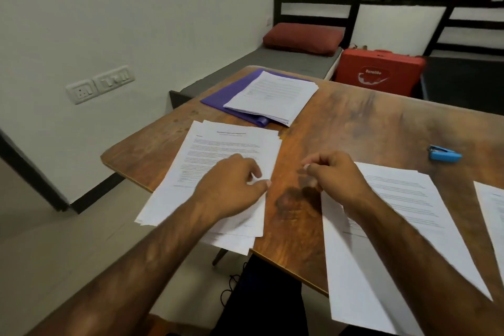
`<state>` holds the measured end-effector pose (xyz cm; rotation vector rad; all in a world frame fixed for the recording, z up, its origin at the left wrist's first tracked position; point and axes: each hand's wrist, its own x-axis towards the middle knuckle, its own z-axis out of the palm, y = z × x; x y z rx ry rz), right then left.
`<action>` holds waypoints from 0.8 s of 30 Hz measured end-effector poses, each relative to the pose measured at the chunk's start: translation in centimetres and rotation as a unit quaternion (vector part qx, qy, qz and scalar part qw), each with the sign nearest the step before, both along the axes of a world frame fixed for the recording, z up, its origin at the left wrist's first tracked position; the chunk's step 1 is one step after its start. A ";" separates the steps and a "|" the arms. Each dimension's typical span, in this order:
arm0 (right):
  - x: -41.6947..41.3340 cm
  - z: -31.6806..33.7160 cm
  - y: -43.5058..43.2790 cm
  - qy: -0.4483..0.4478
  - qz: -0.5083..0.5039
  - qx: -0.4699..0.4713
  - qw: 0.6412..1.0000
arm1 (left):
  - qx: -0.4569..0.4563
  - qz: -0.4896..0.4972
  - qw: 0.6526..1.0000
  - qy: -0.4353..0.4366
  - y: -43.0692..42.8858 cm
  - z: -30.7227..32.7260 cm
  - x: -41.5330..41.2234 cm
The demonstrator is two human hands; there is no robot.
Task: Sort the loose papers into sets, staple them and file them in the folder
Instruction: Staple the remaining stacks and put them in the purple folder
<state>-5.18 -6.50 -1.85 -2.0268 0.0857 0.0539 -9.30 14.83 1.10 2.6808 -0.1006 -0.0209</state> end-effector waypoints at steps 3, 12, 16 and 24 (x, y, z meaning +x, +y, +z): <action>-0.2 -0.3 -2.8 -0.032 -0.022 -0.027 0.999 | -0.033 -0.034 0.999 -0.012 -3.8 -0.7 1.1; -1.7 -1.3 -12.9 -0.059 -0.146 -0.207 0.966 | 0.020 -0.079 0.994 -0.068 -11.6 -4.8 4.7; -1.9 -1.9 -14.5 -0.051 -0.155 -0.275 0.948 | 0.105 -0.069 0.990 -0.066 -12.2 -6.1 5.9; -2.7 -1.8 -14.1 -0.021 -0.188 -0.314 0.930 | 0.142 -0.078 0.983 -0.083 -12.7 -5.7 5.5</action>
